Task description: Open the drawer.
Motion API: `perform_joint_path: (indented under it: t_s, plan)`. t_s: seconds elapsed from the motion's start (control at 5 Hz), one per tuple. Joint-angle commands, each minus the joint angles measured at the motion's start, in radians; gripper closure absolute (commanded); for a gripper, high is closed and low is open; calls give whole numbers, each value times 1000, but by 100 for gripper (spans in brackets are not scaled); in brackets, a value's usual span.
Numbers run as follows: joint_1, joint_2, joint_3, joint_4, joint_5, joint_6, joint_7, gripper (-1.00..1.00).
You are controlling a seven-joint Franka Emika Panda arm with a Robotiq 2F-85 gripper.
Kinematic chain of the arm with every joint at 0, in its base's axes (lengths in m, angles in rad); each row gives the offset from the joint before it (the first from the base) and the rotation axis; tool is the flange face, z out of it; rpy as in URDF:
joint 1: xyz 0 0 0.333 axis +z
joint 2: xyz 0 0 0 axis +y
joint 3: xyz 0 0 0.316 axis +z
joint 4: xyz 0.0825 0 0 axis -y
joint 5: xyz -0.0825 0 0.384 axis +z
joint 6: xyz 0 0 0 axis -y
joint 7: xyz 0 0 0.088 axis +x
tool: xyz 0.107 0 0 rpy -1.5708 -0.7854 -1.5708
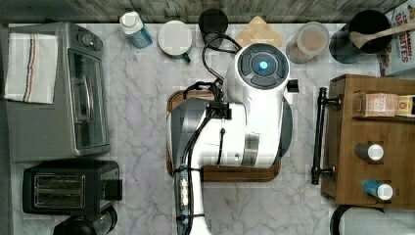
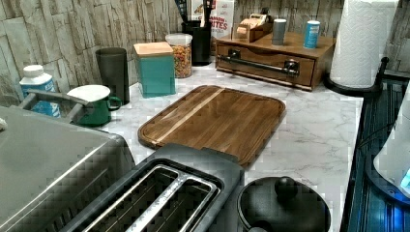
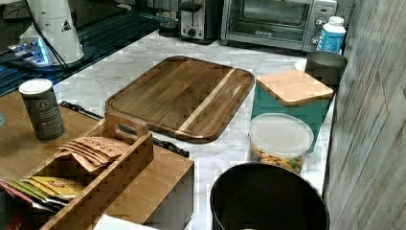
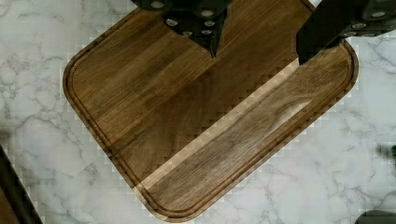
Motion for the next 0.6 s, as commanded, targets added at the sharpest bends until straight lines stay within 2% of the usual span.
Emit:
perform_joint_path:
  t_s: [0.2,0.6]
  plan:
    - [-1,0,0,-10,9,0,-1,-100]
    - [-46,-71,-46,-173,-119,148,-301,-100]
